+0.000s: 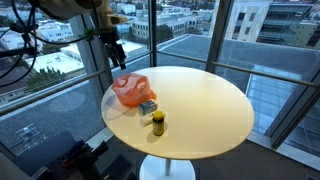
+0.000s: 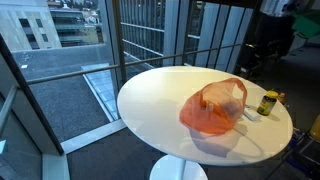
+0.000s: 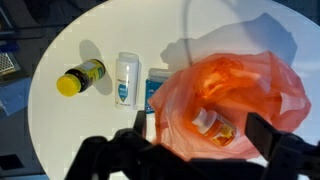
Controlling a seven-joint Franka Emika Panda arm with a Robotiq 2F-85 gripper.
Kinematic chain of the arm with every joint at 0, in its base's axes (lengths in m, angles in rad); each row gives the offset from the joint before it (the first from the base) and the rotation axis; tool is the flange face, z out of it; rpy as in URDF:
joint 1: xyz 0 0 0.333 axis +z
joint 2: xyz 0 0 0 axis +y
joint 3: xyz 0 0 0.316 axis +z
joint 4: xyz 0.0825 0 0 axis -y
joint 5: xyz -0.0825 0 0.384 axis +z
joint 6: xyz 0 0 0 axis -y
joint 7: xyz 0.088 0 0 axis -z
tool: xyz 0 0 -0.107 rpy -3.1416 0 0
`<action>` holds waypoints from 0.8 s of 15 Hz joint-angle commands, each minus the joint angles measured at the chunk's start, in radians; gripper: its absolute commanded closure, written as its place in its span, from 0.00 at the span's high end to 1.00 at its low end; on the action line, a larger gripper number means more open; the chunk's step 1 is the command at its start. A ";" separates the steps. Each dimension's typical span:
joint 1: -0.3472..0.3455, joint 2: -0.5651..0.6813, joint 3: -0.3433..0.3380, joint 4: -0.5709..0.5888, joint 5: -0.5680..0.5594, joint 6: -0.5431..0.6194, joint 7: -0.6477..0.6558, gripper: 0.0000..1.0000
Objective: Remove the bottle from the plastic bag and put it on the table
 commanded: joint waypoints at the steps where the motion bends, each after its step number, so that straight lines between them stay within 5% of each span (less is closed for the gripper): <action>1: 0.033 0.117 -0.038 0.096 -0.017 0.002 -0.035 1.00; 12: 0.098 0.344 -0.126 0.215 0.000 0.090 -0.282 1.00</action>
